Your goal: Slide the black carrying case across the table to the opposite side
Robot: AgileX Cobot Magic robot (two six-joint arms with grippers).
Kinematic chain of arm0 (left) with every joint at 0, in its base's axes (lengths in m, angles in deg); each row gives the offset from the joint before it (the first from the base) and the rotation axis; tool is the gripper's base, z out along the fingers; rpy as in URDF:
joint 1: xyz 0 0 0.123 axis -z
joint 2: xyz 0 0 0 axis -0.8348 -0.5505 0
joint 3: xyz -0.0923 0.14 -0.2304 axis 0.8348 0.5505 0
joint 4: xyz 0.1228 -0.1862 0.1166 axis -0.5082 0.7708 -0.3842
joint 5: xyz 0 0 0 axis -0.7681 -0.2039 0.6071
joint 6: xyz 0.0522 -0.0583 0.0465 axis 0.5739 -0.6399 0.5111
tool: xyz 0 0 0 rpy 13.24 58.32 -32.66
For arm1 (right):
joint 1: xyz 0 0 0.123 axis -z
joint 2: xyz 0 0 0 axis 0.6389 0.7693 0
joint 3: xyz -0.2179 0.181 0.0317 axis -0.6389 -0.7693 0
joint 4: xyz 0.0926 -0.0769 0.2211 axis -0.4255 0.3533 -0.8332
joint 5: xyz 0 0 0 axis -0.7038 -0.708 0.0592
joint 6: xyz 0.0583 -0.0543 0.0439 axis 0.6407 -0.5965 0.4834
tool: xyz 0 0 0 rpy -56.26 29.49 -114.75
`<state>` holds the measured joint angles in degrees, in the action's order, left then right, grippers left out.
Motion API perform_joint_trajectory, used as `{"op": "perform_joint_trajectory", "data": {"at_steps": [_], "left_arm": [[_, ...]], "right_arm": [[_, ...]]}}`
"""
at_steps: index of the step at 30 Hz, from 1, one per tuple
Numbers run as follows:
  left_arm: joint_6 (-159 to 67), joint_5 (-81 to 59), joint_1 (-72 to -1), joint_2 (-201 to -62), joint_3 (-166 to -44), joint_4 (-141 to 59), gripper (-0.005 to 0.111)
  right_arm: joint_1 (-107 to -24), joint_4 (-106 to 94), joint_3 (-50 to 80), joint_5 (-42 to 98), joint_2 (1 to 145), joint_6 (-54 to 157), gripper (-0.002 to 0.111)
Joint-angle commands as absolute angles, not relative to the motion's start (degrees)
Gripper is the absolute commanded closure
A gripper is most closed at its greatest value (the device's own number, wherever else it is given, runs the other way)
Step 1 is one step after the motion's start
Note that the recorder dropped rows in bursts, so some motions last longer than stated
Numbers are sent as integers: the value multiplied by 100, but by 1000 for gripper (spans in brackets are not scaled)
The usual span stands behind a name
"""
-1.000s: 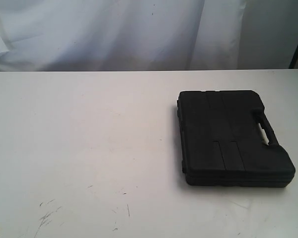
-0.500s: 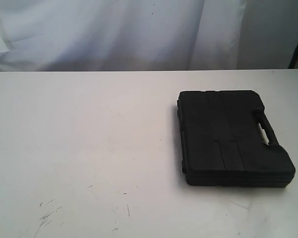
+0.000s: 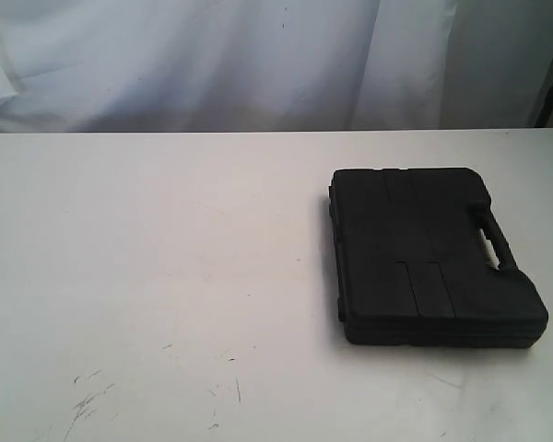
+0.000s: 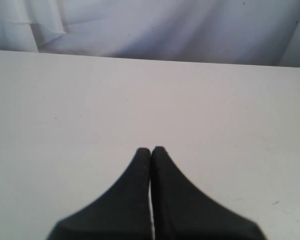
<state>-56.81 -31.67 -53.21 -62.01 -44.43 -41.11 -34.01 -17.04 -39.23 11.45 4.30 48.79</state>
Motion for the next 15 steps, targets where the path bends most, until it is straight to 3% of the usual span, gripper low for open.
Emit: {"op": "perform_joint_trajectory", "data": {"at_steps": [1, 15], "left_arm": [[-5704, -3084, -5334, -6173, -4414, -4111, 107], [-5704, -3084, -5334, -6173, -4414, -4111, 107]], "right_arm": [[-3565, -1538, -4396, 1488, 278, 5010, 108], [-3565, -995, -5003, 1529, 140, 5279, 108]]}}
